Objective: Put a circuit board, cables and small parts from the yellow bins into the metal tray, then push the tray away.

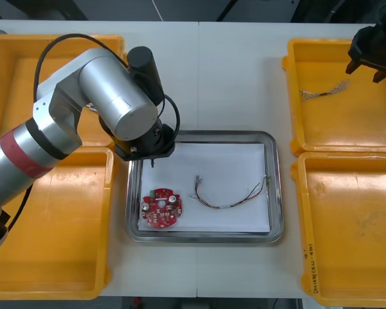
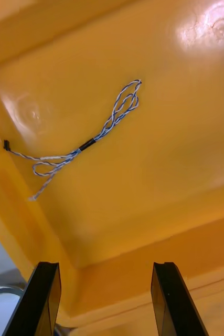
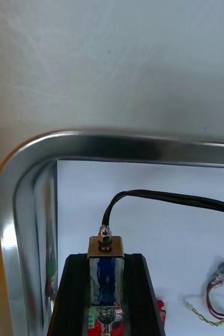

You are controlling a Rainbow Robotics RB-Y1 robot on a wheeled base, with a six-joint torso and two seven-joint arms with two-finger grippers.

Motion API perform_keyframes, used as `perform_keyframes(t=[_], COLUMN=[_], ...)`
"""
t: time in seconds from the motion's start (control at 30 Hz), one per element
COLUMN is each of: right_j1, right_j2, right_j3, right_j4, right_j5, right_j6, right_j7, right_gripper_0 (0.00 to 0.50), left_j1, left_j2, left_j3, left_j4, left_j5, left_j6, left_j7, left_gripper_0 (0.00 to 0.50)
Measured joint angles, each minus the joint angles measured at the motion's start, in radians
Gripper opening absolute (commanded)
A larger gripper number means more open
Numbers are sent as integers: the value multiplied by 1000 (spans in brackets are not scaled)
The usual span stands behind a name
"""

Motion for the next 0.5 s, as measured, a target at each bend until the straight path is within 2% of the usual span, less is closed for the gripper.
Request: perform_keyframes(t=[0.17, 0.33, 0.5], right_j1=[-21, -46, -98], right_j2=[17, 30, 34], right_j3=[0, 0, 0], right_j4=[59, 125, 246], right_j5=[0, 0, 0], right_j6=[-76, -151, -218], right_j7=[-172, -263, -376], right_gripper_0=[500, 500, 500], left_j1=[8, 8, 17], left_j2=[-1, -3, -6], left_j3=[-41, -82, -96], left_j4=[0, 0, 0], left_j5=[-1, -7, -25], left_j6=[-29, -66, -104], left_j7=[0, 0, 0], left_gripper_0=[1, 0, 1])
